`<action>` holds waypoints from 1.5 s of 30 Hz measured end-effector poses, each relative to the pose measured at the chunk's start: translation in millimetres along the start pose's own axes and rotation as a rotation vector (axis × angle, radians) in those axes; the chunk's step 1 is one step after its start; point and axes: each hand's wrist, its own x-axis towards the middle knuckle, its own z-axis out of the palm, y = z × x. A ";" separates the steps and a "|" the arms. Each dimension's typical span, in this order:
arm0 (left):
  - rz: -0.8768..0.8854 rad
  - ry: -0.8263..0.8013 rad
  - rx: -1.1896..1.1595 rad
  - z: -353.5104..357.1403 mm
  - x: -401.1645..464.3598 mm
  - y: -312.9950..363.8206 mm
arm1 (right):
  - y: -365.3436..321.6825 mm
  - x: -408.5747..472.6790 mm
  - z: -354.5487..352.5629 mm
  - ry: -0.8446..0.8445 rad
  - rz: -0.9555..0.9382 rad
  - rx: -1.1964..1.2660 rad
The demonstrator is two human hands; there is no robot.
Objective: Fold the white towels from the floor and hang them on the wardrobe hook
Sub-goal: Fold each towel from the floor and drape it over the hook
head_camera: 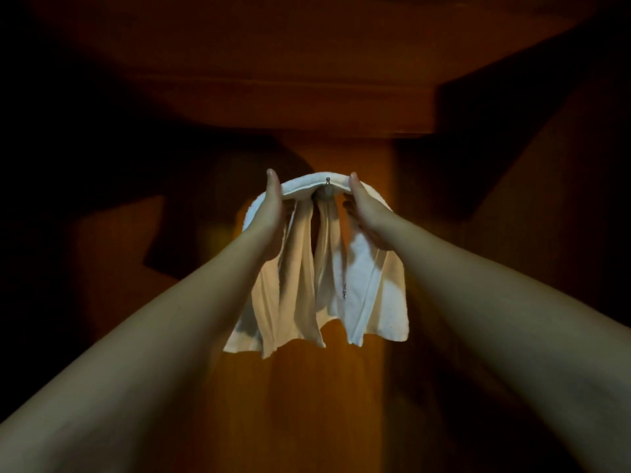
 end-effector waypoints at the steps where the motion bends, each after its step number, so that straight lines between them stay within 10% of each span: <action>1: 0.007 0.021 -0.006 -1.3 2.5 2.1 | -3.1 3.4 -0.7 0.004 0.011 -0.010; 20: -0.110 -0.276 0.128 -2.4 -100.5 -58.5 | 52.5 -90.5 26.8 -0.212 0.176 -0.211; 33: -0.303 -0.280 0.460 -67.1 -191.6 -69.9 | 62.1 -225.7 65.3 0.074 0.289 -0.522; 45: -0.284 -0.905 0.922 -72.9 -330.1 -171.7 | 145.2 -478.4 50.0 0.045 0.670 -0.787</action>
